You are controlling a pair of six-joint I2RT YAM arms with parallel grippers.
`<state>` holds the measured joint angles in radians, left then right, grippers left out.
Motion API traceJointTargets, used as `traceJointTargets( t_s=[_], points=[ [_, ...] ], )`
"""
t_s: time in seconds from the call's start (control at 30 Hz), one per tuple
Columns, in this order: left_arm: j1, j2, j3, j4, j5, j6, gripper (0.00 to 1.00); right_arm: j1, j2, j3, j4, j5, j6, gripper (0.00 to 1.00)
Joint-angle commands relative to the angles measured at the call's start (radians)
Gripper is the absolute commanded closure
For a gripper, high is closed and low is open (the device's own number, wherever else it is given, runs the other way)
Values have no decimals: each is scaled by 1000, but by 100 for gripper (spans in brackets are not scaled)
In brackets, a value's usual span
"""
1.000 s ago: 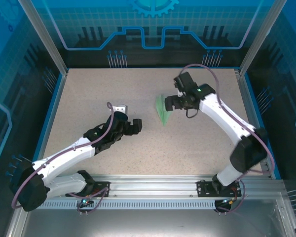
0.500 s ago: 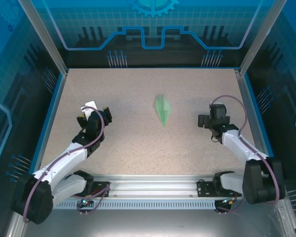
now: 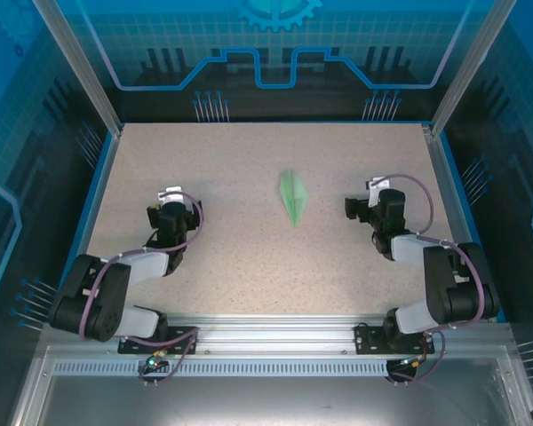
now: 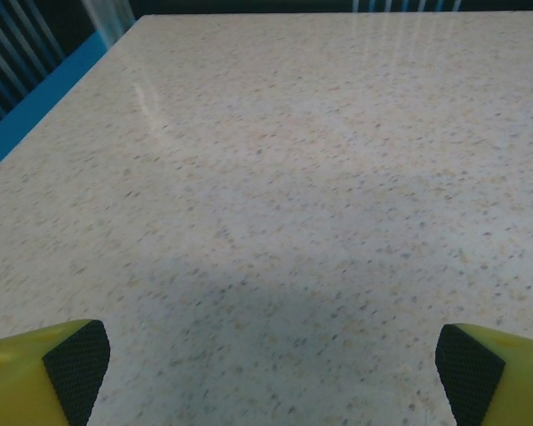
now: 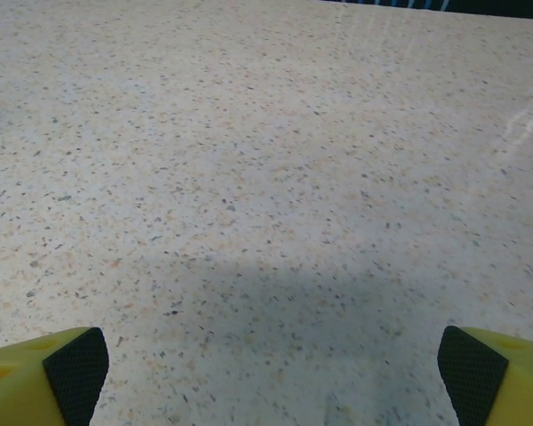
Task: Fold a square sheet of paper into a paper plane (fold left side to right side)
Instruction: Reset both arms
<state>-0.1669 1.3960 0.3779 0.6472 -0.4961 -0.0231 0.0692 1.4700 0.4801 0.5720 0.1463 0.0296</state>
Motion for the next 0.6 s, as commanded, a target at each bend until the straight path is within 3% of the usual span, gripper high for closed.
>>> traceJointTargets(
  t_s=[0.0,0.1,0.23,0.57],
  points=[
    [63,68,-17,214,191,52,2,-3,32,-43,174,-61,-36,0],
    [110,128,-31,289,276,23,1,-9,32,-55,189,-79,-39,0],
    [151,121,21,177,335,-5,1,-19,33,-55,189,-96,-33,0],
    [155,121,28,161,369,5,2,-10,33,-52,184,-86,-39,1]
  ],
)
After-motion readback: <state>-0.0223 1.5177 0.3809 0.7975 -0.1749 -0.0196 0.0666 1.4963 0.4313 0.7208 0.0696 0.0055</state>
